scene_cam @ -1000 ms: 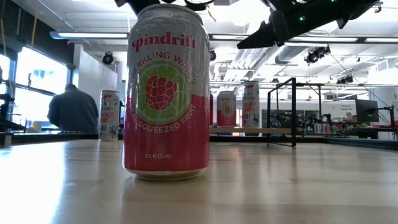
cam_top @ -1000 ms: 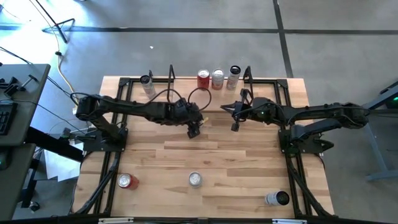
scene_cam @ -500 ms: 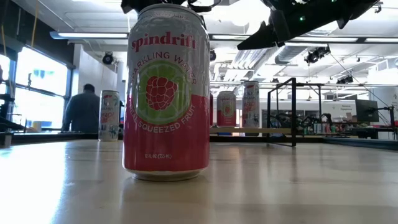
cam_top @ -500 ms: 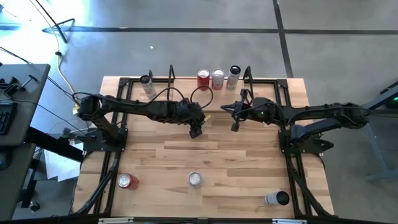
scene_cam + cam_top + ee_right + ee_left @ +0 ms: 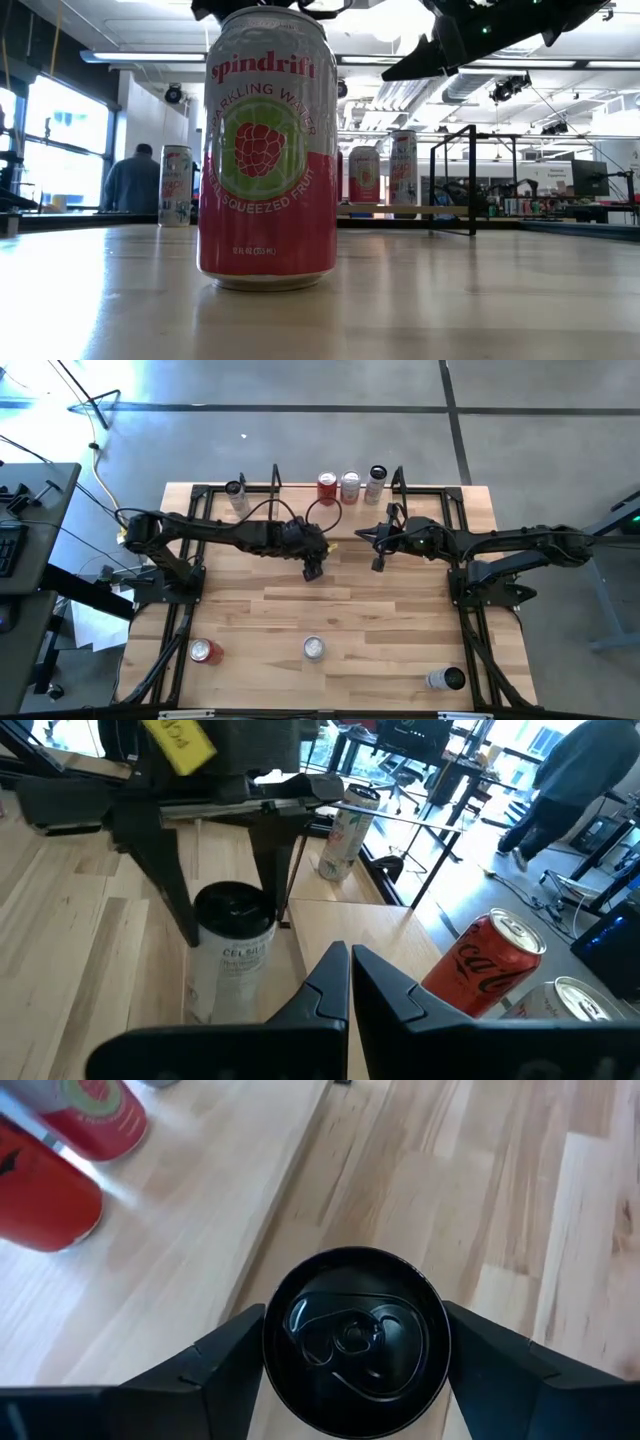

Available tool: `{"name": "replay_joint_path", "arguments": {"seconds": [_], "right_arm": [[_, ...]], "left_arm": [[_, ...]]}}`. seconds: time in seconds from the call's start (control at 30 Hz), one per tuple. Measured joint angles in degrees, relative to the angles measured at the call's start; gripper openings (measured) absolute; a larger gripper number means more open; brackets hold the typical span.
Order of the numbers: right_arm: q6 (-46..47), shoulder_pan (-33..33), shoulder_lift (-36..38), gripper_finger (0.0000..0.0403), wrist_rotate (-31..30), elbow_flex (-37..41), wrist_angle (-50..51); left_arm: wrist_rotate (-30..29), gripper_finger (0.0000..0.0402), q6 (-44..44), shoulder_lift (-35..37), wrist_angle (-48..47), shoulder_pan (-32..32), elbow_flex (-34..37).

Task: Place canned beverage on shelf
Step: Put the right white and blue soda can on the shelf

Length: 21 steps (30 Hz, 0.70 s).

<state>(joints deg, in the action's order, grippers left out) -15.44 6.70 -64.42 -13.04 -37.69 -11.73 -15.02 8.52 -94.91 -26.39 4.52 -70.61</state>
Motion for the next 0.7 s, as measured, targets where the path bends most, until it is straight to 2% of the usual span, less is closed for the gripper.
{"name": "replay_joint_path", "arguments": {"seconds": [0.23,0.7], "right_arm": [[0.0,0.0,0.0,0.0,0.0,0.0,0.1],[0.0,0.0,0.0,0.0,0.0,0.0,0.2]], "left_arm": [[-0.1,0.0247,-0.9,2.1,-0.9,1.2,0.2],[1.6,0.0246,-3.2,11.3,-0.7,6.8,0.1]]}}
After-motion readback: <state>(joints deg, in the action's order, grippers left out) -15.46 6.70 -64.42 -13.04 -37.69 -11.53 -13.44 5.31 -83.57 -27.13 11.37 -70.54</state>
